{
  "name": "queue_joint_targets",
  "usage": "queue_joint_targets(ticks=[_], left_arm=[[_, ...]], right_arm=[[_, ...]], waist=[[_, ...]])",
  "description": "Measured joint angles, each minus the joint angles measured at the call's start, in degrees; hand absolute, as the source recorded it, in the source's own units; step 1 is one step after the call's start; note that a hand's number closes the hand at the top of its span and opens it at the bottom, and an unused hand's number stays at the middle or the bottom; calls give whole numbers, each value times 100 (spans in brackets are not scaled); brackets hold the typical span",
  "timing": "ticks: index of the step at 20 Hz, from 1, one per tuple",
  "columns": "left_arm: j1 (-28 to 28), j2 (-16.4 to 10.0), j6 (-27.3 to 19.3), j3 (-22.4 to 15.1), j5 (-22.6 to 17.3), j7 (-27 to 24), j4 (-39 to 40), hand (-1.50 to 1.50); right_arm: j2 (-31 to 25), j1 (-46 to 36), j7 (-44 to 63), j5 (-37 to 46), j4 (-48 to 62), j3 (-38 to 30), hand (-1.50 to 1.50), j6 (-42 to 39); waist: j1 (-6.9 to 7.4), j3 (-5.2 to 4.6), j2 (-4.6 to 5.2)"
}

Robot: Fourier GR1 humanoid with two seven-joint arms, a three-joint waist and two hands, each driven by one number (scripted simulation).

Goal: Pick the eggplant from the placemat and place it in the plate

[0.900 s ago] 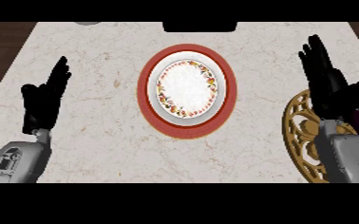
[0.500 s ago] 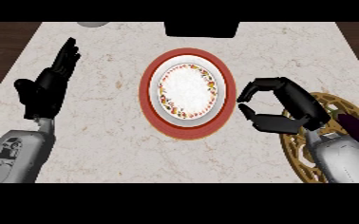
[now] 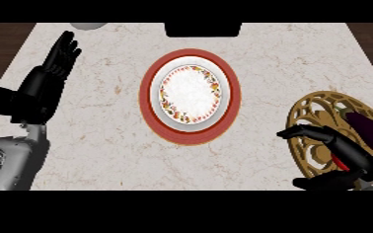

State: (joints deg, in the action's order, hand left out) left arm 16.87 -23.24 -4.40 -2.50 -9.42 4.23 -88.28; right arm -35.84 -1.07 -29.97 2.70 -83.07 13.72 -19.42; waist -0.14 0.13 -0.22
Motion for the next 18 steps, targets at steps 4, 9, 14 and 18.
queue_joint_targets(ticks=[4,9,14,18], left_arm=[[-4,25,58,57,8,132,-156,0],[-65,-18,198,162,-32,171,-247,0],[-137,6,202,160,4,160,-314,0],[-178,50,210,134,23,141,-378,0]], right_arm=[[-268,126,-858,-201,233,-521,-150,-317],[-873,-144,-727,-71,19,-1017,-150,-393],[-1731,-458,165,575,-349,-1087,-150,-503],[-2451,-653,832,1125,-600,-950,-150,-895]], waist=[[-3,-6,10],[6,-14,8],[22,-27,2],[51,-31,6]])
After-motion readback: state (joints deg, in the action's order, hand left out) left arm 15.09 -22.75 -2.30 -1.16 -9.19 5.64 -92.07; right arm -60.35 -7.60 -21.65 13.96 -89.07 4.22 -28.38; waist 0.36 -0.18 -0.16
